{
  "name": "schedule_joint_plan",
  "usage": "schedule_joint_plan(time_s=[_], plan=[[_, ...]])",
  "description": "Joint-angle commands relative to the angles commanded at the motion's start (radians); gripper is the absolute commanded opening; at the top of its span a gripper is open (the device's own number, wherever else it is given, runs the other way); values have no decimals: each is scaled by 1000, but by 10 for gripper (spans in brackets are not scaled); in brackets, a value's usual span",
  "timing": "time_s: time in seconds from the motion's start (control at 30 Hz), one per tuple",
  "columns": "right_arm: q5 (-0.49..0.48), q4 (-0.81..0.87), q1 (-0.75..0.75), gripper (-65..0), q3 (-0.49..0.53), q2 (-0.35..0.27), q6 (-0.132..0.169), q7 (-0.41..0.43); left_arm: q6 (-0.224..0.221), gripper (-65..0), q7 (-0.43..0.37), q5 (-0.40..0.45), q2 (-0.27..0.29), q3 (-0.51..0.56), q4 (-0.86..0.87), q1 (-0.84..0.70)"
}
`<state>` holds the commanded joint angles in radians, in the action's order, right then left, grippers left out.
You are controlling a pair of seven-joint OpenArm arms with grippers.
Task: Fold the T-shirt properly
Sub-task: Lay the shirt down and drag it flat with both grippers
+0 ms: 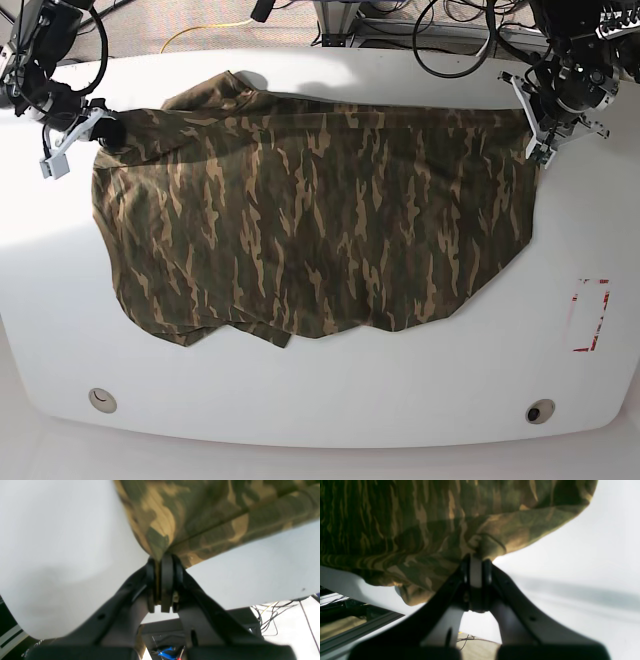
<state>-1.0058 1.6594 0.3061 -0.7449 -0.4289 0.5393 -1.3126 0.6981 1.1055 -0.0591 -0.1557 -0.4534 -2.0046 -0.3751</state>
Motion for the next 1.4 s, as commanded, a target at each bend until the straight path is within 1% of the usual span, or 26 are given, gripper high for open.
schedule_joint_plan(time_s=[0.1, 0.17, 0.23, 0.3, 0.37, 0.47, 0.53, 0.7, 0.77, 0.9, 1.03, 1.13, 1.23, 1.33, 1.4], plan=[[2, 0, 9, -650, 0, -3, 0, -2, 0, -650, 0, 0, -6, -5, 0, -8], [-5, 0, 43, -650, -2, -5, 0, -2, 0, -650, -6, -3, -37, -18, 0, -52], [-6, 0, 75, -650, -5, -5, 0, -2, 0, -650, -6, -6, -44, -40, 0, -81], [-6, 0, 109, -650, -29, 0, 0, -2, 0, -650, -8, -6, -44, -64, 0, -95], [-6, 2, 130, -650, -43, 5, 6, -2, 0, -650, -8, -6, -44, -78, 0, -95], [-6, 2, 143, -650, -49, 9, 9, -2, 0, -650, -8, -6, -43, -81, 0, -95], [-6, 2, 140, -650, -51, 25, 9, 0, 0, -650, -8, -6, -40, -81, 0, -89], [-6, 34, 98, -650, -51, 41, 9, 0, 0, -650, -6, 0, 0, -84, 0, -14], [-6, 63, 83, -650, -51, 43, 9, 0, 0, -650, -6, 0, 0, -80, 0, 20], [2, 66, 18, -650, -44, 69, 2, 0, 0, -650, -2, 2, 0, -80, 3, 100], [3, 64, -25, -650, -43, 77, 2, 0, 0, -650, -3, 2, 0, -80, 23, 141], [5, 63, -64, -650, -43, 77, 0, 0, 0, -650, 0, 2, 0, -81, 48, 199], [41, 26, -121, -650, -41, 77, 0, 0, 0, -650, -2, 2, -5, -81, 86, 239], [80, -26, -178, -650, -41, 77, 9, 0, 0, -650, -3, 2, -5, -80, 127, 276], [97, -72, -219, -650, -41, 75, 9, 2, 0, -650, -5, 2, -6, -80, 166, 304]])
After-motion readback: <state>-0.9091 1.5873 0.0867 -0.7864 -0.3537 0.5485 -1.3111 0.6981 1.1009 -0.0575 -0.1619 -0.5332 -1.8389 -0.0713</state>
